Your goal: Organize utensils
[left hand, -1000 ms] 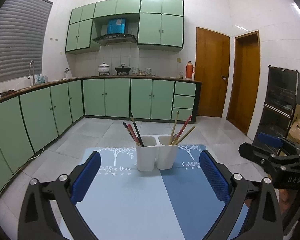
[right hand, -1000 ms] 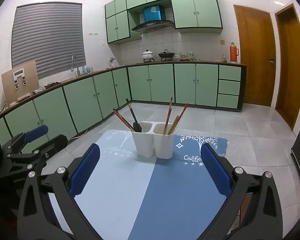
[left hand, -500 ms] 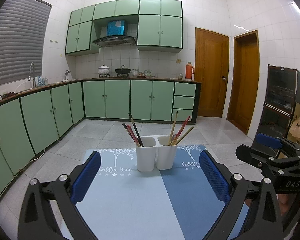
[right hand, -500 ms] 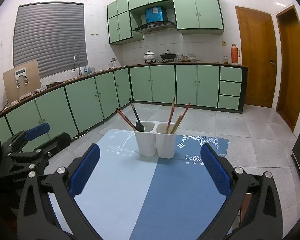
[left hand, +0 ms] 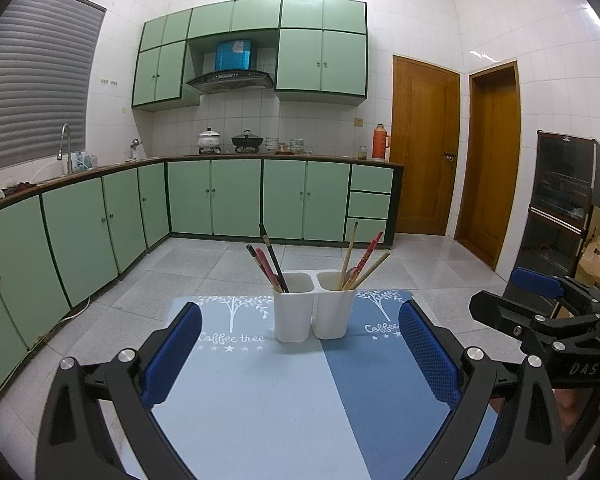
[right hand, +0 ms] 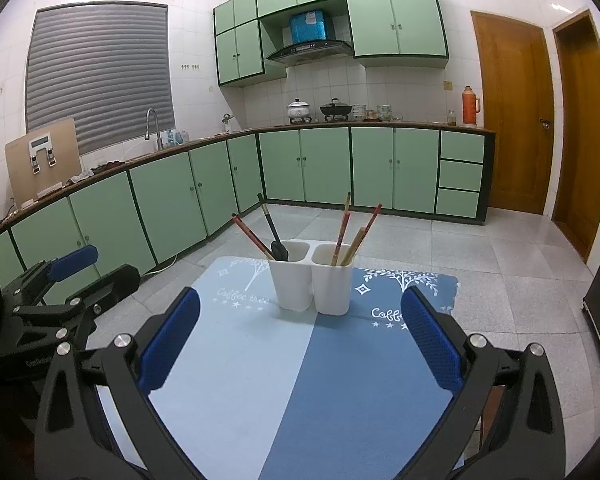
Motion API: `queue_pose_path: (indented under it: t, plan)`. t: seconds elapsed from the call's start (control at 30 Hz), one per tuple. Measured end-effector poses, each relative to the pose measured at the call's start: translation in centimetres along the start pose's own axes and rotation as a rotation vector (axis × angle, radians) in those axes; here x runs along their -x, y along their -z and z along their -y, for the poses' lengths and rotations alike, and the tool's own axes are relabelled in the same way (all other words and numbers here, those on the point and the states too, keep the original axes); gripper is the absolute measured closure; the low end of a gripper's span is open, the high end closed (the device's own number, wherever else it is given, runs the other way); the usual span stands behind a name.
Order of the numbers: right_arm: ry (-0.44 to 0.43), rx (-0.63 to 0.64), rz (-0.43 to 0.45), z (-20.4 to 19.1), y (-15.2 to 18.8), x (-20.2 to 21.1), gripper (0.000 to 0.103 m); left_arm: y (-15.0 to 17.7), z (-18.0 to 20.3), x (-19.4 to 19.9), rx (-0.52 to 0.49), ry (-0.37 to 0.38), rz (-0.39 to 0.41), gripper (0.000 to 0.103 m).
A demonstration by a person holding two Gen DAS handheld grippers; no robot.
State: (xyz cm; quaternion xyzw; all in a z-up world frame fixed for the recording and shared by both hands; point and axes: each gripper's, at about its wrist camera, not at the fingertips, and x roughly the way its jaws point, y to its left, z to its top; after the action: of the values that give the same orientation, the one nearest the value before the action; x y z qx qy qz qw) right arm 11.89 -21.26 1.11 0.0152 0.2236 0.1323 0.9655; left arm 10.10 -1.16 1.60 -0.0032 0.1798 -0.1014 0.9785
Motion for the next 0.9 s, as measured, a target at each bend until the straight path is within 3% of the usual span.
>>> queue_pose_path:
  t: [0.9]
  plan:
    - [0.001,0.000,-0.003,-0.10,-0.11,-0.19,0.005,0.05,-0.24,-0.14,0.004,0.000,0.000,0.006]
